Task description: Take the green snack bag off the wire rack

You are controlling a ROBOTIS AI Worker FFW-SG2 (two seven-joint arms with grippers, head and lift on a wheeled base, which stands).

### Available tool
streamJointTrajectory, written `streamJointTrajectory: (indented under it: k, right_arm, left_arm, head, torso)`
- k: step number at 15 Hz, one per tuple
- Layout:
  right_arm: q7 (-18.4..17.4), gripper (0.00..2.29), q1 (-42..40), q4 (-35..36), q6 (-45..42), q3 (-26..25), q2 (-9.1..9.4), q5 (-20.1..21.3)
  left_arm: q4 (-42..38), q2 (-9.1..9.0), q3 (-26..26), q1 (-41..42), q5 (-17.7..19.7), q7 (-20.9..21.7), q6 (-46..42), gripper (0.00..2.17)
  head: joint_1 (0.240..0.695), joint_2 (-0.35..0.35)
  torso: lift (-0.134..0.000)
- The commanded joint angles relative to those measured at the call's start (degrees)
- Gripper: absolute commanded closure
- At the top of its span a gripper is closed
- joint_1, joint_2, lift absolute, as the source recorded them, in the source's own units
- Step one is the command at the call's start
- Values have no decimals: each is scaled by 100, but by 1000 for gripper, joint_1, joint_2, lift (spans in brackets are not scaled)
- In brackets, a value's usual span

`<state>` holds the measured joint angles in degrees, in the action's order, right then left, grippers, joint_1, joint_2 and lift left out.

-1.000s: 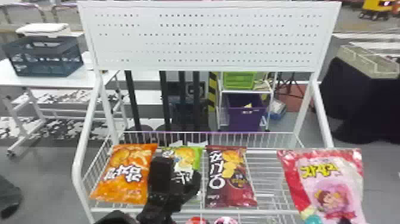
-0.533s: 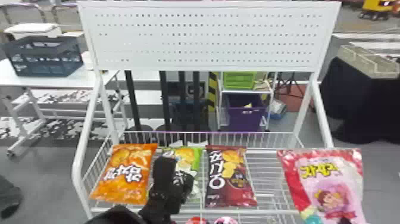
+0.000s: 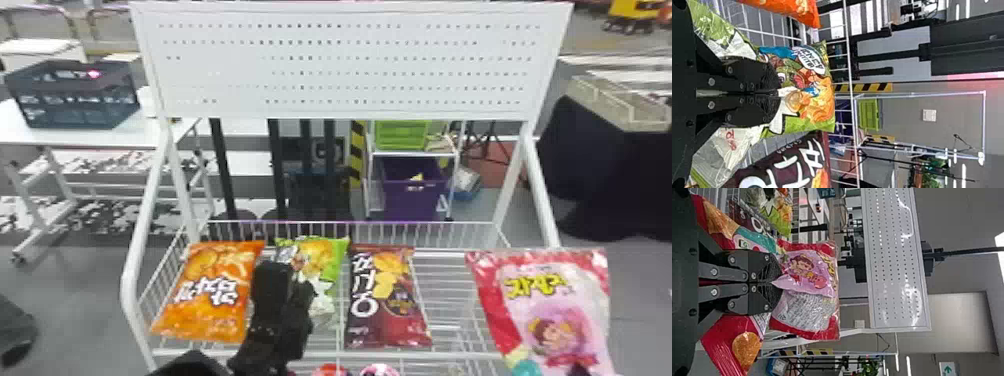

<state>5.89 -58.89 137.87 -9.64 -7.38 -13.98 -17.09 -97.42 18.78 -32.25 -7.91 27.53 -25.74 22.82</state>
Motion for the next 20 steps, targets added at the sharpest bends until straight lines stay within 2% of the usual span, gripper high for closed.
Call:
streamJointTrajectory:
  k: [1, 5, 7, 9, 12, 14, 15, 16, 17, 20]
  right_arm:
    - [0, 2240, 9, 3, -7, 0, 0, -5]
    - [0, 2240, 26, -5, 11, 9, -8, -5]
    - [-9, 2240, 35, -23, -7, 9, 0, -5]
    - [0, 2240, 62, -32, 11, 44, 0, -5]
    - [0, 2236, 70, -23, 11, 79, 0, 12]
    - [0, 2240, 44, 3, -7, 79, 9, 21]
    - [0, 2240, 26, 21, -7, 79, 9, 30]
    - [0, 2240, -9, 39, -7, 79, 18, 39]
    - [0, 2240, -35, 47, -7, 71, 18, 39]
    - [0, 2240, -88, 100, -7, 79, 36, 74]
  left_arm:
    - [-445, 82, 149, 255, -63, -27, 0, 1710]
    - [-1746, 433, 658, 1222, -265, -133, 0, 1706]
    - [-2625, 706, 1089, 2118, -423, -142, -18, 1703]
    - [-3249, 794, 1678, 3076, -555, -107, -334, 1700]
    - [-3662, 759, 2390, 4395, -749, -19, -1793, 1696]
    - [-3714, 697, 2645, 4913, -880, 69, -2268, 1696]
    - [-3723, 636, 2803, 5151, -880, 175, -2725, 1696]
    - [-3723, 486, 3005, 5432, -880, 342, -3076, 1696]
    - [-3723, 337, 3163, 5652, -880, 509, -3305, 1696]
    - [-3741, 284, 3216, 5906, -916, 614, -3604, 1696]
  head:
    - [499, 0]
    - [499, 0]
    - [499, 0]
    - [499, 0]
    - [499, 0]
    - [499, 0]
    - [499, 0]
    - [499, 0]
    - [499, 0]
    - [499, 0]
  torso:
    - [0]
    - [0]
    - [0]
    - [0]
    - [0]
    - [0]
    - [0]
    - [0]
    - [0]
    - [0]
